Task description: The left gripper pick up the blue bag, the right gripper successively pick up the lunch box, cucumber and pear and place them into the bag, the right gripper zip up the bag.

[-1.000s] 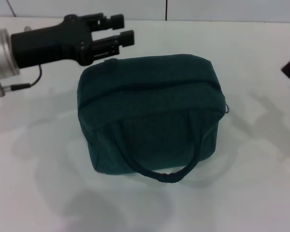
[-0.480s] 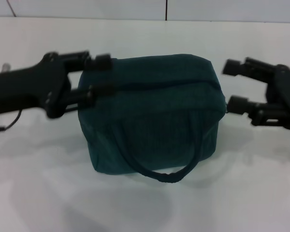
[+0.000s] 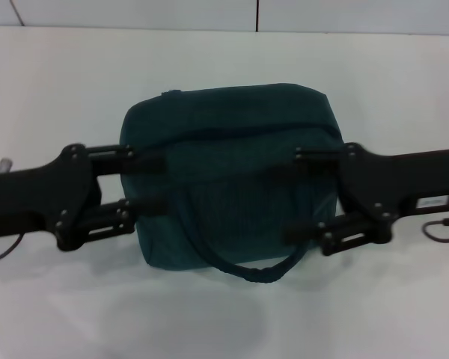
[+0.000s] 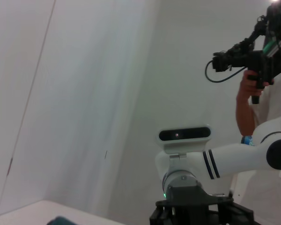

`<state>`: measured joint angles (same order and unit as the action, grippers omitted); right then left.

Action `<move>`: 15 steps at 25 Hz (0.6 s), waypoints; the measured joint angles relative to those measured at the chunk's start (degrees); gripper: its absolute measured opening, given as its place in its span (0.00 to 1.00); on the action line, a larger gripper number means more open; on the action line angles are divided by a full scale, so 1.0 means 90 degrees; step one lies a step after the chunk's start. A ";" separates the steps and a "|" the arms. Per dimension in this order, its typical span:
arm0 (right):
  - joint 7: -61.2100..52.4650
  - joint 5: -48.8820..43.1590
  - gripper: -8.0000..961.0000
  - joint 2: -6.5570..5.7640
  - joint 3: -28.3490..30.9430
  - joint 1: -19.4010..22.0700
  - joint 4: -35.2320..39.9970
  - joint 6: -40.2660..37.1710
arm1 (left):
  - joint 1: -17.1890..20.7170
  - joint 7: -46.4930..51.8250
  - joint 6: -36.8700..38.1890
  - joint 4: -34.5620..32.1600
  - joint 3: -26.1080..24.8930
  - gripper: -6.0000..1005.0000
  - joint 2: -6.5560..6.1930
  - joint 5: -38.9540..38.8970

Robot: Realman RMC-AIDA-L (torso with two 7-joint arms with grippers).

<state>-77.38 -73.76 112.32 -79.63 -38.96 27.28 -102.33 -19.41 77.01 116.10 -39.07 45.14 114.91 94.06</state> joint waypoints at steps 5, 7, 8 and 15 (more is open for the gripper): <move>-0.0006 -0.0171 0.91 0.0155 -0.0003 -0.0134 0.0012 0.0239 | 0.0175 -0.0049 0.0009 0.0015 0.0013 0.53 -0.0019 -0.0040; -0.0008 -0.0173 0.91 0.0163 -0.0005 -0.0138 0.0014 0.0255 | 0.0183 -0.0062 0.0011 0.0015 0.0014 0.53 -0.0019 -0.0039; -0.0008 -0.0174 0.91 0.0166 -0.0005 -0.0140 0.0015 0.0261 | 0.0183 -0.0062 0.0011 0.0015 0.0014 0.53 -0.0019 -0.0039; -0.0012 -0.0180 0.91 0.0176 0.0003 -0.0131 0.0016 0.0279 | 0.0194 -0.0067 0.0017 0.0015 -0.0004 0.53 -0.0028 -0.0031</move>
<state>-77.48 -75.38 113.90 -79.60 -40.14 27.42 -99.82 -17.66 76.41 116.25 -38.93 45.10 114.66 93.79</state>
